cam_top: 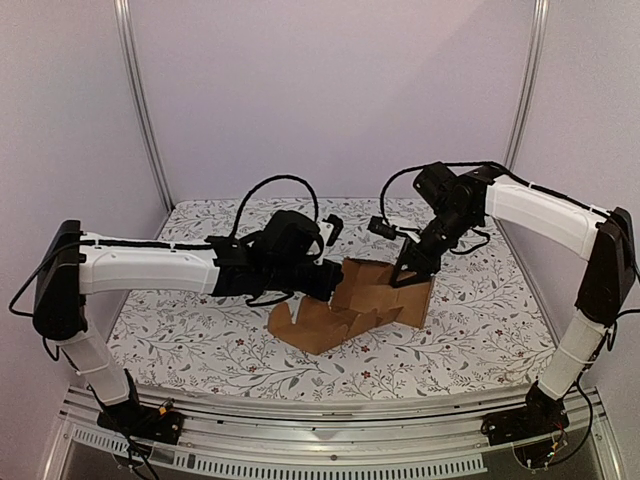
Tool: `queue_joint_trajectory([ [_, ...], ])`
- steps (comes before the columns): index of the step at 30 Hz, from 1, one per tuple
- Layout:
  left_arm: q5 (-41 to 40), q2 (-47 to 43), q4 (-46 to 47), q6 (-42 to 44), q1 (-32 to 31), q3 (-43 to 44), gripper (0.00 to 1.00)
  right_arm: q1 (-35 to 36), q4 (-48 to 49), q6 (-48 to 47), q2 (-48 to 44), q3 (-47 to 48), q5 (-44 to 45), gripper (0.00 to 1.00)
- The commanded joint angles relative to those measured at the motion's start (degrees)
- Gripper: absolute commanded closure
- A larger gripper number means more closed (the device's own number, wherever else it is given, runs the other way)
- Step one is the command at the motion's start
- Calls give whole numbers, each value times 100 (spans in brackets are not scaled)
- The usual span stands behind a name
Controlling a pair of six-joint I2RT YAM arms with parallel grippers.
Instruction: Fold the paper box
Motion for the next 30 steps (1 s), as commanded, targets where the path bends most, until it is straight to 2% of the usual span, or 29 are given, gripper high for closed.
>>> queue_joint_trajectory([
  [1, 159, 123, 6, 112, -135, 112, 100, 11, 502, 350, 22, -15, 334, 66],
  [8, 101, 127, 19, 90, -135, 46, 100, 17, 757, 613, -158, -120, 614, 73],
  [13, -378, 186, -70, -41, -86, -20, 100, 13, 624, 645, -305, -81, 459, 56],
  [18, -863, 135, 30, -67, 31, -283, 100, -319, 68, 399, -590, 106, 245, 48],
  [24, -924, 121, 239, -67, 110, -472, 100, -1037, -261, 537, -1073, 36, -272, 44],
  [30, -927, -231, 681, -133, 118, -758, 100, -1452, 119, 522, -1111, -708, -252, 44],
])
